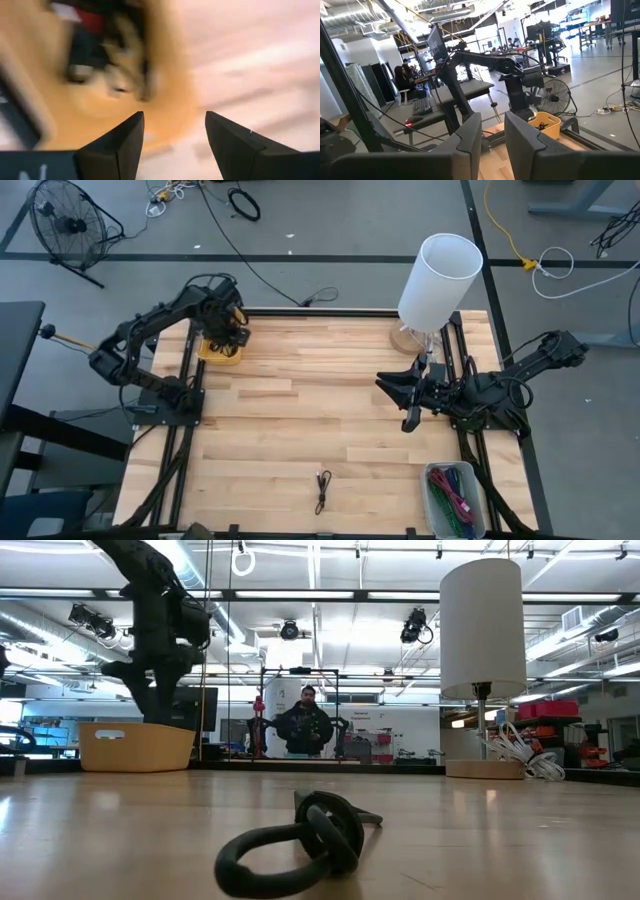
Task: Pick & Place USB Port
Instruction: Put the black charger cable into the yellow bin
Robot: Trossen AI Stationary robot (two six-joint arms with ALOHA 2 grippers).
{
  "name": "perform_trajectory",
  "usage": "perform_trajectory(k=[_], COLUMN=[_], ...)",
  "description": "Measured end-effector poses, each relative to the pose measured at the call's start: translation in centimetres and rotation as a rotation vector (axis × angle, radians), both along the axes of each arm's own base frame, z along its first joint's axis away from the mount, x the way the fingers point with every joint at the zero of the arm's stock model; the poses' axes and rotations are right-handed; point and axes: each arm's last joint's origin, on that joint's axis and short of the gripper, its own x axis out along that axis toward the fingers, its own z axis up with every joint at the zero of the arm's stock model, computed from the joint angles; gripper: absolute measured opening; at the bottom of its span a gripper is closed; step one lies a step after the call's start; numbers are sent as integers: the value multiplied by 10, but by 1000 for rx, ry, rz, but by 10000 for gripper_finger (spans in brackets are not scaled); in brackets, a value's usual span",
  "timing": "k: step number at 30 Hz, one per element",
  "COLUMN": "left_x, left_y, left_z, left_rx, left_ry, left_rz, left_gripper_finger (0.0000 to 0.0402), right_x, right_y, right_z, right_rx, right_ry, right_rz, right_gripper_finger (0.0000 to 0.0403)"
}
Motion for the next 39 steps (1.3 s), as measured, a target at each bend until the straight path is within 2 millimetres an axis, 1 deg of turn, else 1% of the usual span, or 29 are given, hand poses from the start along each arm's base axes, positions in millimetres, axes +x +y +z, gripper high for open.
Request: perform_trajectory(k=[3,5,8,10,14,17,22,24,27,31,33,36,39], left_x=[10,18,27,35,54,71,99,107,113,114,115,122,133], left_y=[-11,-19,-34,-45,-76,-102,-145,-160,-183,-216,-233,-259,-286], left_z=[7,12,20,25,35,40,47,50,53,53,50,45,33], left_rx=[-42,-39,-78,-92,-106,-138,-189,-198,-192,-175,-180,-182,-218], left_ry=[-124,-196,-284,-347,-428,-478,-583,-622,-656,-647,-638,-668,-704], left_rz=[-58,-108,-139,-204,-327,-361,-321,-299,-255,-177,-133,-74,-9], left_gripper_finger=[215,215,215,215,215,215,215,215,215,215,215,215,215], right_x=[0,0,0,0,0,0,0,0,0,0,0,0,0], right_y=[0,0,0,0,0,0,0,0,0,0,0,0,0], right_z=[0,0,-1,-1,-1,-1,-1,-1,-1,-1,-1,-1,-3], right_rx=[-1,-10,-16,-18,-19,-19,-19,-21,-32,-38,-38,-42,-53], right_ry=[1,6,9,11,12,13,13,14,17,19,19,25,41], right_rz=[0,-1,-1,-2,-1,-1,-1,-1,-3,-3,-3,-4,-4], right_gripper_finger=[84,84,84,84,84,84,84,84,84,84,84,84,84])
